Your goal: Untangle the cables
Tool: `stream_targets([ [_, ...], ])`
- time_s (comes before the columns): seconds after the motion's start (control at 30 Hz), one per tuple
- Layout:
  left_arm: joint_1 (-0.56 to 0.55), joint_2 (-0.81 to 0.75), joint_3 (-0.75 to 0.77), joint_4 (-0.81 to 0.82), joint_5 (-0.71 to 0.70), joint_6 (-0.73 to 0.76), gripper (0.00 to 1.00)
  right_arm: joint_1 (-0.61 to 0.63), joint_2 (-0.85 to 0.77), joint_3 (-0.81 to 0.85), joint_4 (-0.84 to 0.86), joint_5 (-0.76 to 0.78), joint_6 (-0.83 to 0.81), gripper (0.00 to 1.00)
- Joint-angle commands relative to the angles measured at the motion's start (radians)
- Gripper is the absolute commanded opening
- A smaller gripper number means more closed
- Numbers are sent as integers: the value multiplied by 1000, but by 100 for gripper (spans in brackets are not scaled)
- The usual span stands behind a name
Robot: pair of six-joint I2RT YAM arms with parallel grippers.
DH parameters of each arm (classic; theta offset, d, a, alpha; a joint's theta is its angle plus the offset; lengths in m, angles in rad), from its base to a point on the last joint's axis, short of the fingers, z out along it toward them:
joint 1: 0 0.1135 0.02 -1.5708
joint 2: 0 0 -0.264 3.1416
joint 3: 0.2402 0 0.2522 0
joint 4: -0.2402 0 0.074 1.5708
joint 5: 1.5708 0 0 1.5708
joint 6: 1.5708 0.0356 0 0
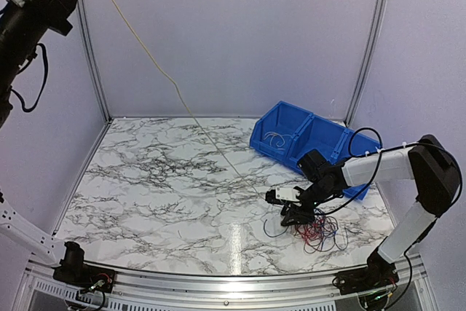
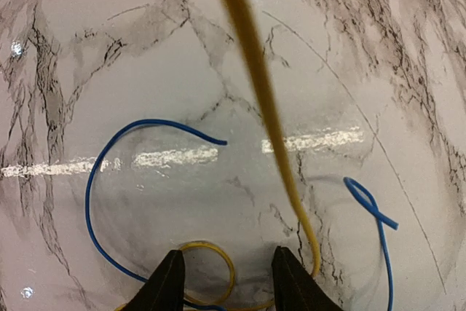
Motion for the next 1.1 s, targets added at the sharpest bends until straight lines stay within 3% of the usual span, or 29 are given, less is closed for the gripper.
stream_targets([
  [0.0, -6, 42, 122, -1, -8, 181, 0, 3, 65, -42, -72, 169, 32, 44],
  [0.1, -6, 76, 228, 0, -12, 269, 0, 2, 66, -41, -74, 172, 39, 46],
  [0.3, -6, 158, 419, 7, -21, 467, 0, -2, 5, -11, -141, 68, 22, 63],
  [0.57, -6, 131, 386, 40, -43, 519, 0, -9, -55, -23, -138, 59, 18, 66],
  [0.77, -6, 130, 450, 102, -33, 601, 0, -33, -60, -8, -183, 30, -12, 66],
  [0.9, -5, 96, 396, 126, -103, 605, 0, -92, -119, -6, -192, 20, -31, 66],
  [1.07, -5, -13, 145, 125, -227, 547, 0, -134, -157, 1, -197, 13, -50, 66],
])
